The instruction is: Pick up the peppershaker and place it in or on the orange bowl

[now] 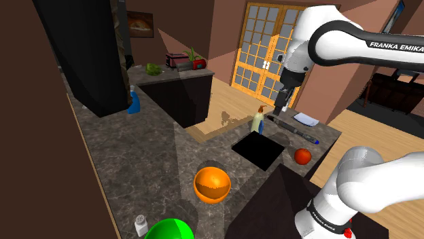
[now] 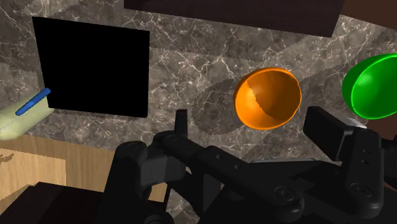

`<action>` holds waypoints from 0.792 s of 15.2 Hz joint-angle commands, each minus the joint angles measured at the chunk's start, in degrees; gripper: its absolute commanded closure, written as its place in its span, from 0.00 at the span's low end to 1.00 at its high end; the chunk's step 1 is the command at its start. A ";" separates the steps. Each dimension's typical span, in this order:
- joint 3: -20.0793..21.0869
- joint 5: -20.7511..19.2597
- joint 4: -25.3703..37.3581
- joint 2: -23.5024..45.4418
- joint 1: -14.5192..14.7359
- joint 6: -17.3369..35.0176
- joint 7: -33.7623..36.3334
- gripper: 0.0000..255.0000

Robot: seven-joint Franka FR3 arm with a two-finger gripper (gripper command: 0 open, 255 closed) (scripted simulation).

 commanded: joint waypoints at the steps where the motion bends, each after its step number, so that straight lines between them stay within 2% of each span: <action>1: 0.00 0.00 0.00 0.00 0.00 0.00 0.00 0.00; 12: 9.13 6.82 -5.23 11.40 5.03 15.03 10.68 0.00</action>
